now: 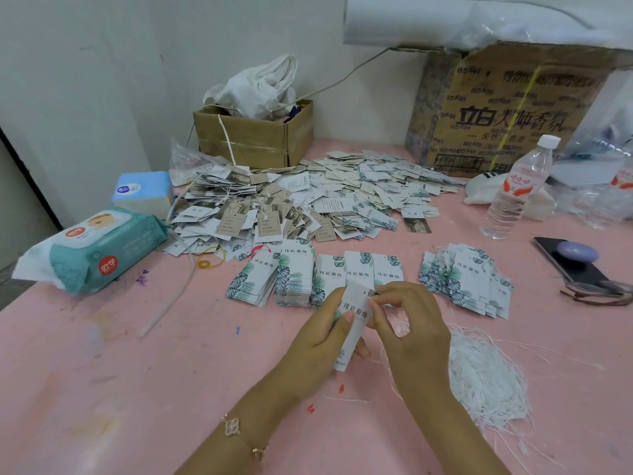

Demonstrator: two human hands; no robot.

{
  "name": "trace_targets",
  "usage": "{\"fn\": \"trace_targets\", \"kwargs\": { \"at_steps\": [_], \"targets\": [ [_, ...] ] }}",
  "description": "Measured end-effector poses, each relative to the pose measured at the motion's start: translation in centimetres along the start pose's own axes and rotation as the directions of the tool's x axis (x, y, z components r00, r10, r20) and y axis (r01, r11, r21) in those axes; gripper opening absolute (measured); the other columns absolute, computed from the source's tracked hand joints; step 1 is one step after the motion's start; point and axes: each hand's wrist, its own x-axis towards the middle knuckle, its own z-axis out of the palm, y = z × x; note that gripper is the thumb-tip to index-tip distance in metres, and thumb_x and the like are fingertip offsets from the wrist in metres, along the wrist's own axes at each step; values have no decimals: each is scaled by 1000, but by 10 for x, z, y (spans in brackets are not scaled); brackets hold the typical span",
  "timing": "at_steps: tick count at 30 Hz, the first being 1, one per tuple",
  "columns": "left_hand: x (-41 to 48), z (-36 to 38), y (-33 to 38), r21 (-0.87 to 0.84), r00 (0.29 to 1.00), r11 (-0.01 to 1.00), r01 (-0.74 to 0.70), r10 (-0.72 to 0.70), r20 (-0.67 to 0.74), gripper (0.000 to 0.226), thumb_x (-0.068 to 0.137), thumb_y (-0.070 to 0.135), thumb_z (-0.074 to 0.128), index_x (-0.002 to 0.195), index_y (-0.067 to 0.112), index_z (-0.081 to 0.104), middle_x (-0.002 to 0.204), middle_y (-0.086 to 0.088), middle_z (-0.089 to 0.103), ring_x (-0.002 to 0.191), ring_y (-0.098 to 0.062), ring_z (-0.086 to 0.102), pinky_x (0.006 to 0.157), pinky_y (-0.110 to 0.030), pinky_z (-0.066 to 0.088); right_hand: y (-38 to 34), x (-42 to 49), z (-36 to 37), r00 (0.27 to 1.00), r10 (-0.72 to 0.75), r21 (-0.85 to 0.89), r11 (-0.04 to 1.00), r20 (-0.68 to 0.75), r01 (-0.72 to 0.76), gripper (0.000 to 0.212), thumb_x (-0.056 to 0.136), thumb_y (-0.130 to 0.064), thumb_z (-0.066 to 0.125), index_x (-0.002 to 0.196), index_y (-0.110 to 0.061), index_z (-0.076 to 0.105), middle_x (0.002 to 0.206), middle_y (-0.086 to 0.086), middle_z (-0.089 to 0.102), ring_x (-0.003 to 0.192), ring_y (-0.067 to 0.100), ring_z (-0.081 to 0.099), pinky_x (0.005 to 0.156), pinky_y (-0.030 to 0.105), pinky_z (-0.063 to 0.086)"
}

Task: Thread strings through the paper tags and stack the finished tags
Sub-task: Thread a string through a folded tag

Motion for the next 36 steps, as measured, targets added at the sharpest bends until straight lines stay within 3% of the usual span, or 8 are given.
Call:
{"fn": "trace_targets", "kwargs": {
  "at_steps": [6,14,18,22,26,31,33,36],
  "targets": [
    [-2,0,0,260,994,960,-108,104,30,29,105,28,35,130,30,49,83,6,60,73,-5,56,69,-16,44,-2,0,-1,1000,-10,-33,999,-2,10,4,83,-15,71,82,-16,67,87,-10,54,88,10,52,78,11,38],
    [-1,-3,-3,305,989,942,-143,129,68,33,105,33,33,134,46,42,100,16,63,79,-14,60,74,-20,51,-9,4,-3,992,119,82,989,31,-121,14,78,-5,75,77,-16,67,83,-12,59,77,11,57,69,13,43],
    [1,-7,-4,325,988,933,-154,136,78,36,104,37,34,135,53,40,95,18,63,78,-11,60,72,-14,47,-11,9,-4,871,447,435,756,203,-489,15,76,-1,76,74,-11,66,71,6,66,61,16,65,59,19,49],
    [1,-8,-5,339,985,926,-167,143,96,37,104,34,36,136,51,42,88,21,63,80,-2,58,73,-11,43,-5,13,-5,763,556,504,580,329,-640,15,77,-2,75,86,-7,64,71,13,64,59,20,62,54,22,51],
    [1,-9,-6,350,985,923,-163,135,103,37,105,32,37,137,50,43,89,15,64,78,-6,60,71,-16,48,-1,11,-3,697,592,486,506,405,-713,14,78,-11,73,90,-6,68,69,4,67,59,16,62,59,23,52],
    [2,-12,-8,415,985,895,-164,130,109,36,104,33,35,135,49,44,90,6,63,82,-15,61,78,-40,54,4,9,-2,660,565,517,419,495,-747,28,68,-20,72,85,1,62,65,7,62,59,17,56,61,24,50],
    [2,-11,-8,425,983,888,-178,136,127,35,104,36,34,136,46,43,99,11,64,89,-13,61,80,-33,53,8,7,-5,660,527,536,391,536,-748,31,69,-21,72,88,2,63,69,8,61,60,16,54,65,28,48],
    [3,-9,-8,369,986,915,-164,135,103,34,101,50,34,132,47,49,117,18,60,108,-6,58,88,-21,47,-3,15,1,660,517,529,399,545,-749,10,80,-8,66,70,-5,68,62,1,55,50,4,51,55,12,45]
  ]
}}
